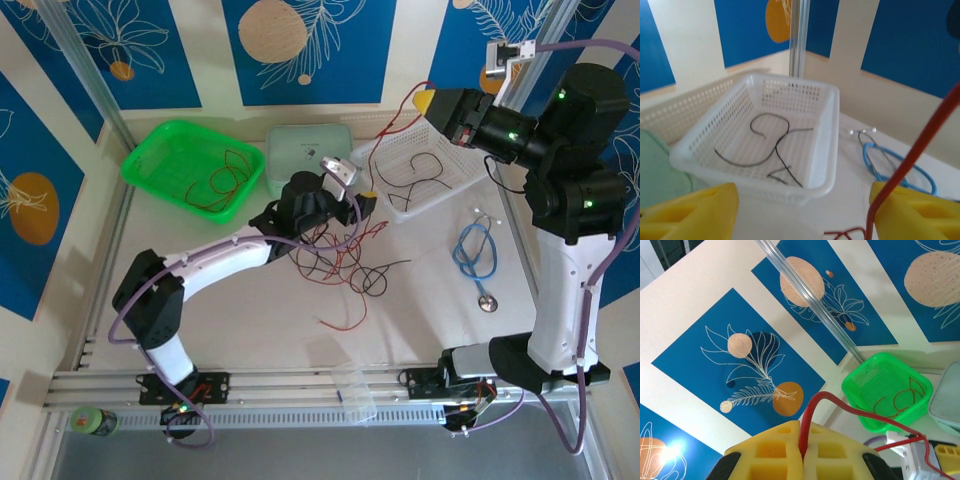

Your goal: Untangle the cables

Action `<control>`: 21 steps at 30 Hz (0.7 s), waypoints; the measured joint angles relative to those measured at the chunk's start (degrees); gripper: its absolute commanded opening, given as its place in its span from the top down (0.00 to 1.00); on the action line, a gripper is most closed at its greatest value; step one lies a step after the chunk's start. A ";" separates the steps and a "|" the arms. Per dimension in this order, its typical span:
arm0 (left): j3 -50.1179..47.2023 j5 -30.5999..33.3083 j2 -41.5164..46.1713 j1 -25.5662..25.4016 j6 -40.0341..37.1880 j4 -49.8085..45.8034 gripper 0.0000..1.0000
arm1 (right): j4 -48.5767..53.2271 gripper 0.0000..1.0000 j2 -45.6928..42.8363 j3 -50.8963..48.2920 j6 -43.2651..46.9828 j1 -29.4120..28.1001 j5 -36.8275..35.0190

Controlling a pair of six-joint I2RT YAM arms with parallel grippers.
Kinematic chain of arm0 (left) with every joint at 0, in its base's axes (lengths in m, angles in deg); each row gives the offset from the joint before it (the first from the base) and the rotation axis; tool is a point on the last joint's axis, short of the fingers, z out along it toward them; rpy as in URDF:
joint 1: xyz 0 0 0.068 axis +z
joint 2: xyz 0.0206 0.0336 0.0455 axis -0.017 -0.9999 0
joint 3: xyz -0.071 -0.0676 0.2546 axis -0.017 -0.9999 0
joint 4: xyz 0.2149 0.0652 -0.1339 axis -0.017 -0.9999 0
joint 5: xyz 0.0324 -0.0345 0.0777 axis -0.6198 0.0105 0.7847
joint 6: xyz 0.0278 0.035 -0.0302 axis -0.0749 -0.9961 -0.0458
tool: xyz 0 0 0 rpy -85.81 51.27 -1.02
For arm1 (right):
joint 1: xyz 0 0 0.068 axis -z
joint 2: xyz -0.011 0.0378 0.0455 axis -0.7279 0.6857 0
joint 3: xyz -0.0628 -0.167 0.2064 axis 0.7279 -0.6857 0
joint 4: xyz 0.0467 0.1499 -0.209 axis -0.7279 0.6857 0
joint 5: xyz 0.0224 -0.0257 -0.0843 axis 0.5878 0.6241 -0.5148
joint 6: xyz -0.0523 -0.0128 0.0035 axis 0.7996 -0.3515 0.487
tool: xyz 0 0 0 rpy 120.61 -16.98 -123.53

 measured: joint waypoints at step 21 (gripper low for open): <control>9.49 7.32 -0.39 -0.07 -4.48 -12.83 0.99 | -3.32 1.00 -13.03 -26.10 1.60 0.76 -1.18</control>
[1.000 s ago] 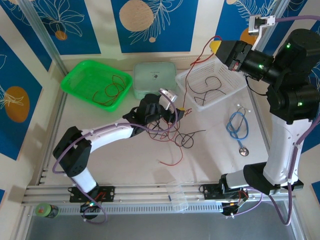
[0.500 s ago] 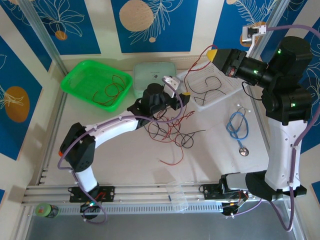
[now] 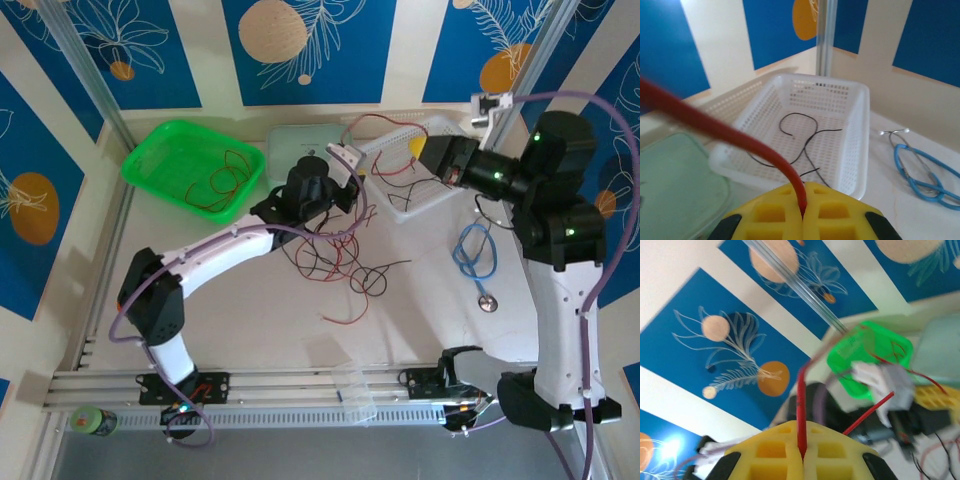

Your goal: Untangle the cables

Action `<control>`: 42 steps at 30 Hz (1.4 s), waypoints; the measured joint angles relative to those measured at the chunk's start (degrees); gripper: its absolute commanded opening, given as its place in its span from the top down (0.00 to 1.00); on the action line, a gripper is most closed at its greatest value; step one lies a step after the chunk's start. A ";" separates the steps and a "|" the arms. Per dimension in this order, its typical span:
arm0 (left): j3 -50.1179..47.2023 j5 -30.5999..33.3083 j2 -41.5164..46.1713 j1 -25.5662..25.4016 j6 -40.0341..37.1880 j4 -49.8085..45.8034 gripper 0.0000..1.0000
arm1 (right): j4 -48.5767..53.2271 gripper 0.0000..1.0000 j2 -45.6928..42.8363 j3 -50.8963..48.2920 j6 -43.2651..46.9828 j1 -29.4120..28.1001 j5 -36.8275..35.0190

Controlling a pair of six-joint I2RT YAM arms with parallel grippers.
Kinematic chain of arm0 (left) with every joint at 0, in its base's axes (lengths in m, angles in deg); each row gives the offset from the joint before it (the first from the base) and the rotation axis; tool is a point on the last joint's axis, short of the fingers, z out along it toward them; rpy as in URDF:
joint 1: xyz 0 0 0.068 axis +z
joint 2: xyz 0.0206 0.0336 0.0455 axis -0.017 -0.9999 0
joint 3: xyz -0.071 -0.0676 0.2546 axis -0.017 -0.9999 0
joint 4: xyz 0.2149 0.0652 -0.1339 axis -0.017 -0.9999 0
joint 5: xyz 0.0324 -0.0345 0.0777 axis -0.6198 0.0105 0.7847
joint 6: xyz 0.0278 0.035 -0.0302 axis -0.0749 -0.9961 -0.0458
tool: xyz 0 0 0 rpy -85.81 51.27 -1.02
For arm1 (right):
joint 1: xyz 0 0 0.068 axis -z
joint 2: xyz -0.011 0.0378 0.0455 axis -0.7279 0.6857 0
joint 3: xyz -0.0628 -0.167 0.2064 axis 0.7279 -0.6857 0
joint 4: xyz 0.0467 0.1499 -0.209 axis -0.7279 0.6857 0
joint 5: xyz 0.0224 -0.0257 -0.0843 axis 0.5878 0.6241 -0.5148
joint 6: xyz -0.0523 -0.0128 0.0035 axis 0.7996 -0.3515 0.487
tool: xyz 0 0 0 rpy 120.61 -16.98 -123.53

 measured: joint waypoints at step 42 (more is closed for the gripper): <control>0.87 10.67 19.04 0.35 -4.94 -9.01 0.98 | -13.66 0.18 -9.03 -49.77 27.30 -35.74 -41.20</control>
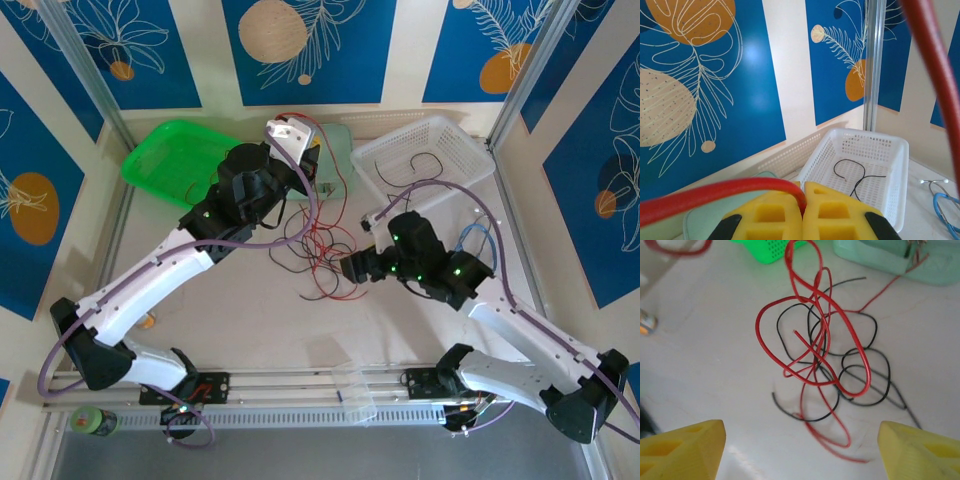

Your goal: Untangle the cables

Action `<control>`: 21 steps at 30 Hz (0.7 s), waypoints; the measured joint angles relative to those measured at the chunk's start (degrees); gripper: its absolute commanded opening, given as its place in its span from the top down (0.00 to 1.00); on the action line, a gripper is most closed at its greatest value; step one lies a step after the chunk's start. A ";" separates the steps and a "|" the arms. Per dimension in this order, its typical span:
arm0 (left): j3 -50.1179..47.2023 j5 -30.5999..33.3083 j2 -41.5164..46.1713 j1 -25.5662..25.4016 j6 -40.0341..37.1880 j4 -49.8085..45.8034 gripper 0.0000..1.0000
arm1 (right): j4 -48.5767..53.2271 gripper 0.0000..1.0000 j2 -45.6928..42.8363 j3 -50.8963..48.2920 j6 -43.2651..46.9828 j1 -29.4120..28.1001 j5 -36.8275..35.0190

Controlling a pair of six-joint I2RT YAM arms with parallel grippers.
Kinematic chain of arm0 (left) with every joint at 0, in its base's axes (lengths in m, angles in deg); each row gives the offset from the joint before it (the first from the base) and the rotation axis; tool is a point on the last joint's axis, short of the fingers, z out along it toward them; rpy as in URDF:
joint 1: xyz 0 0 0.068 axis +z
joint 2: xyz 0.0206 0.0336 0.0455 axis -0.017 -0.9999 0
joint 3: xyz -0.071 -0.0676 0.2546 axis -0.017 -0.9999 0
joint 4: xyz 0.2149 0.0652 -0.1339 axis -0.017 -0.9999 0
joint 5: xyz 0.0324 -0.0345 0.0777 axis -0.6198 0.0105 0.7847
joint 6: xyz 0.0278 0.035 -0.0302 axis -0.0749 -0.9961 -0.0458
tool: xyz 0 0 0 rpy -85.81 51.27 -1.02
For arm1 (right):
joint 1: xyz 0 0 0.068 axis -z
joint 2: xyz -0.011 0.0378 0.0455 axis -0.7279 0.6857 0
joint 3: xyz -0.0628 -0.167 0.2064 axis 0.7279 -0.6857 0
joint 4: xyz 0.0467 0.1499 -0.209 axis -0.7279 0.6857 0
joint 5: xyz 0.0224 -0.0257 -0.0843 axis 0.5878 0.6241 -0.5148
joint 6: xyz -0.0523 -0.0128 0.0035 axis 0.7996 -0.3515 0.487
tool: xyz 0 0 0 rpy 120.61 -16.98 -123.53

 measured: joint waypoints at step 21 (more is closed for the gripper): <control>0.02 -0.04 0.46 0.15 0.04 -0.07 0.99 | -32.94 0.20 13.57 -8.72 32.37 0.90 0.17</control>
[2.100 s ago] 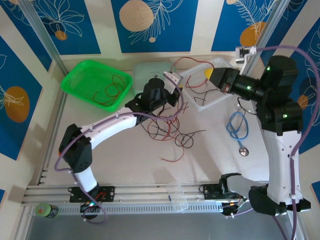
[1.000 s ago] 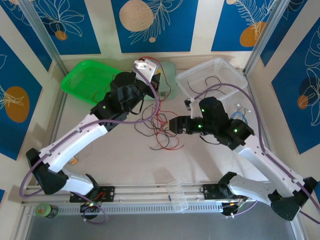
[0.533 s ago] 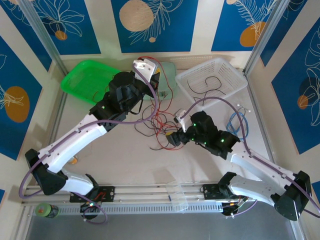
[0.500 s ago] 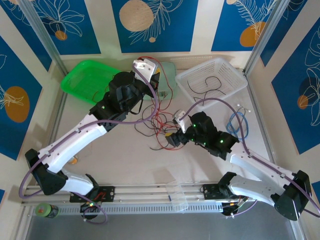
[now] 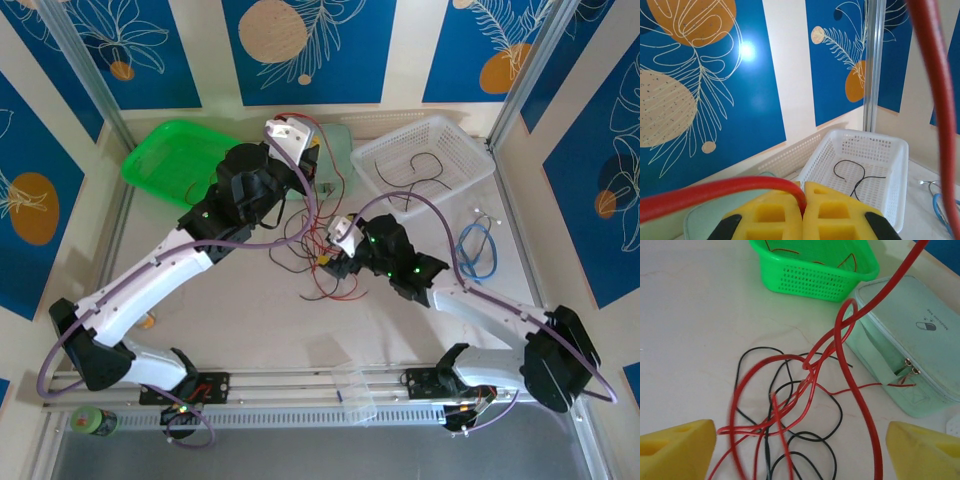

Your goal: Untangle the cables

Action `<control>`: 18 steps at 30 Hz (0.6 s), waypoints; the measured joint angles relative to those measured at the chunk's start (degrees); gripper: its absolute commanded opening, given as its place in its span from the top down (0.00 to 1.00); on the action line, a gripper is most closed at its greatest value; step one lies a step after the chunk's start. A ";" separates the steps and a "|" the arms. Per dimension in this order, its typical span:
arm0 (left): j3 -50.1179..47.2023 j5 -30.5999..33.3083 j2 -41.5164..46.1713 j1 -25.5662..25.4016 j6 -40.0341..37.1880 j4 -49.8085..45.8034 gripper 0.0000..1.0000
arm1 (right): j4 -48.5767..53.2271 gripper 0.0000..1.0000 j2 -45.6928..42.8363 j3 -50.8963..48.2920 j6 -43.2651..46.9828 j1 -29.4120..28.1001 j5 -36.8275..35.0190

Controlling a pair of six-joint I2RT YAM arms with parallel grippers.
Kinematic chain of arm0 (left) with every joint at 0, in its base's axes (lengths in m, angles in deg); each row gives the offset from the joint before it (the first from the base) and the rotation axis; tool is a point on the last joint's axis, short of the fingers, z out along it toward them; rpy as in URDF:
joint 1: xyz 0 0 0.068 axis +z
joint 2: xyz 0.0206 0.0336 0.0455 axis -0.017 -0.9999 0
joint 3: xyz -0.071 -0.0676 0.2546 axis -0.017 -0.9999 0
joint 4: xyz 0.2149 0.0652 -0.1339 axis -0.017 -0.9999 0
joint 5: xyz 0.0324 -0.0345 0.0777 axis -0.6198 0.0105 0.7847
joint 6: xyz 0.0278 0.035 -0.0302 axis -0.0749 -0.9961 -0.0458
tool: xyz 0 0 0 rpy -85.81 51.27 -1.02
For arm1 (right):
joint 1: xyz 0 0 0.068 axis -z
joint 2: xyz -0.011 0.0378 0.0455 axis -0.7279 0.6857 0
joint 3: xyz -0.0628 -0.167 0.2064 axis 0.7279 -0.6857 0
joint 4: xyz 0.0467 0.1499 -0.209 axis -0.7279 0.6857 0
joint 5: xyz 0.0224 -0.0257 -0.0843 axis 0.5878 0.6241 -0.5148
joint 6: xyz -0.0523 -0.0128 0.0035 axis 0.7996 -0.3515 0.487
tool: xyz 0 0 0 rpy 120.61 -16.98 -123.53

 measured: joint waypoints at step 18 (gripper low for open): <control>7.78 7.89 -1.31 5.46 -8.39 0.70 1.00 | 0.98 1.00 -6.32 -5.25 -12.59 -1.33 -6.58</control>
